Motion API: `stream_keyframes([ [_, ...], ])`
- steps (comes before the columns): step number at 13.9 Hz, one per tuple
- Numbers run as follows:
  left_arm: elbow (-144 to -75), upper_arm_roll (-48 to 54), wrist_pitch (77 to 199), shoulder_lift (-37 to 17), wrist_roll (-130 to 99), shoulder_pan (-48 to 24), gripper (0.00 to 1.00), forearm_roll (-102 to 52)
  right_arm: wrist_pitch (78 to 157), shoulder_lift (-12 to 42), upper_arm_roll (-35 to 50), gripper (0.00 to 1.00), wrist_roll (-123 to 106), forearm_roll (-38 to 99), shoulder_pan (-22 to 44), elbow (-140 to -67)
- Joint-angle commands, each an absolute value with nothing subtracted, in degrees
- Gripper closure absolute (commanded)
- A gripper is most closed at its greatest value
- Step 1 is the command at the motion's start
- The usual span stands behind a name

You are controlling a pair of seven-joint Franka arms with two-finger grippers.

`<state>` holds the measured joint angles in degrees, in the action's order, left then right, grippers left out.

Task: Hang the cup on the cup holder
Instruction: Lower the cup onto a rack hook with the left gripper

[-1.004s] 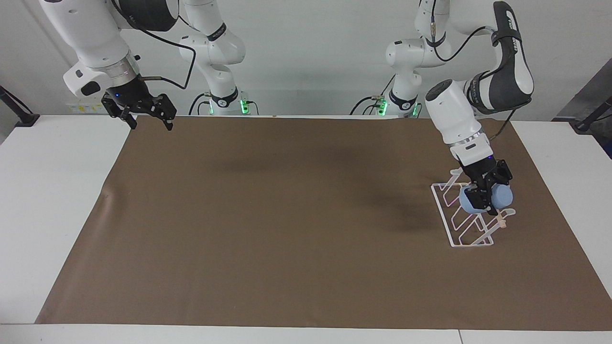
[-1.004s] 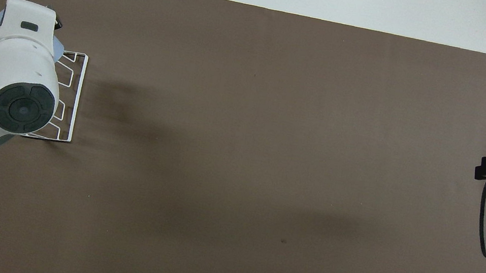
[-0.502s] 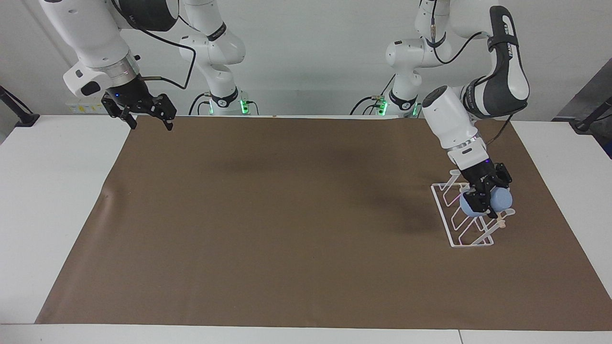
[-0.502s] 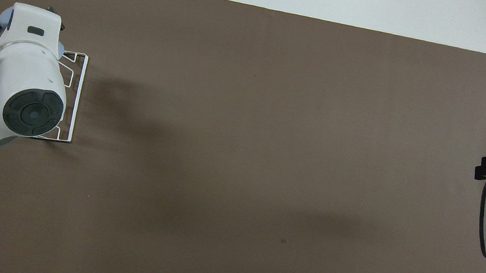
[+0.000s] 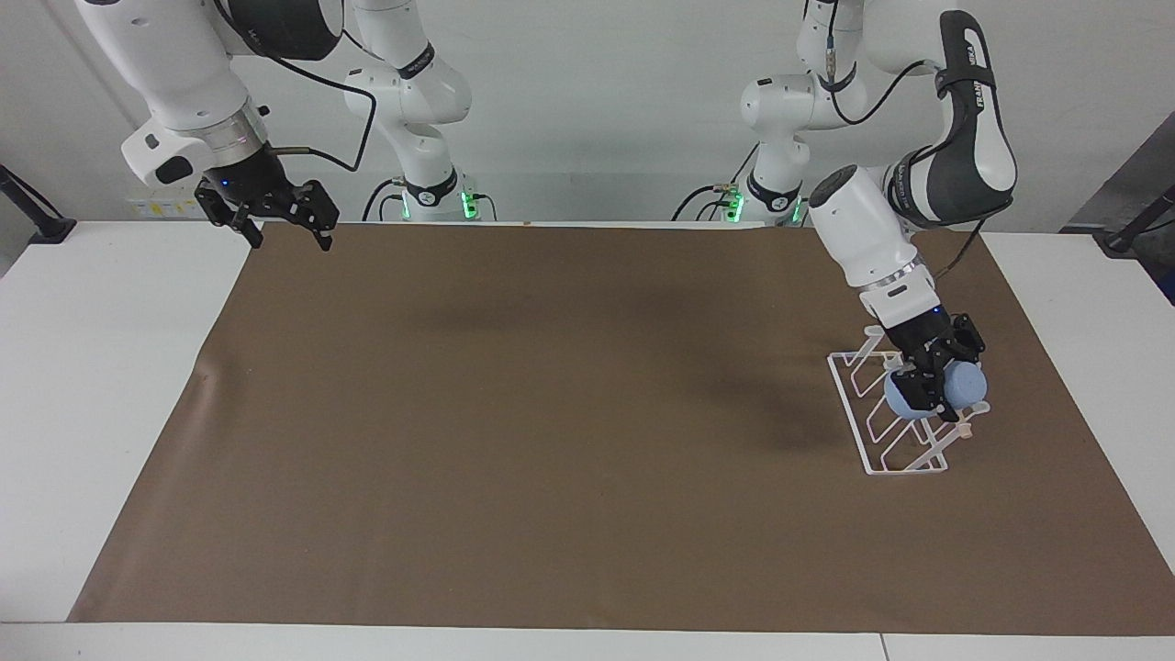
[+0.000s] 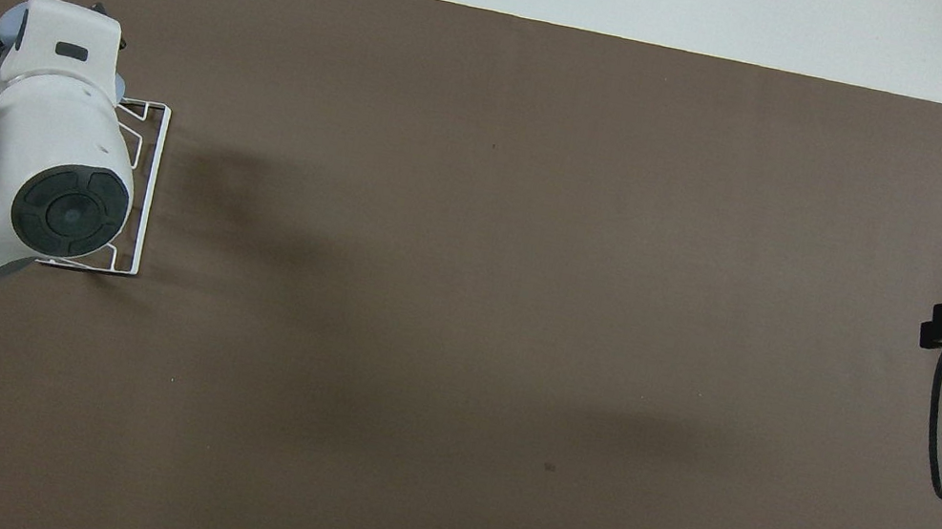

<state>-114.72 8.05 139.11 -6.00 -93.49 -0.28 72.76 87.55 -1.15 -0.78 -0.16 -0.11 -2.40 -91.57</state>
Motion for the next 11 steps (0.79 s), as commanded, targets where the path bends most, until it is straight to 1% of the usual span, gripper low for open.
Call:
stream_keyframes([
  [1, -114.78, 8.09, 138.78, -6.33, -94.75, 0.09, 1.00, 75.58, 87.10, -2.11, -0.53, 0.00, 0.88, -0.79, -2.64, -92.46],
  [6, -116.01, 8.09, 138.52, -6.33, -95.10, 0.00, 1.00, 76.73, 87.10, -2.11, -0.53, 0.00, 0.88, -0.79, -2.64, -92.46],
  [7, -116.10, 8.09, 138.60, -6.33, -95.10, 0.00, 0.91, 76.73, 87.10, -2.11, -0.53, 0.00, 0.88, -0.79, -2.64, -92.37],
  [8, -115.84, 8.09, 138.69, -6.42, -95.01, 0.09, 0.48, 76.73, 87.10, -2.11, -0.53, 0.00, 0.88, -0.79, -2.64, -92.37],
  [9, -115.84, 8.09, 138.78, -6.42, -95.01, 0.09, 0.00, 76.64, 87.10, -2.11, -0.53, 0.00, 0.88, -0.79, -2.64, -92.46],
  [11, -115.67, 8.17, 138.69, -6.42, -94.92, -0.09, 0.00, 76.64, 87.10, -2.11, -0.53, 0.00, 0.88, -0.79, -2.64, -92.46],
])
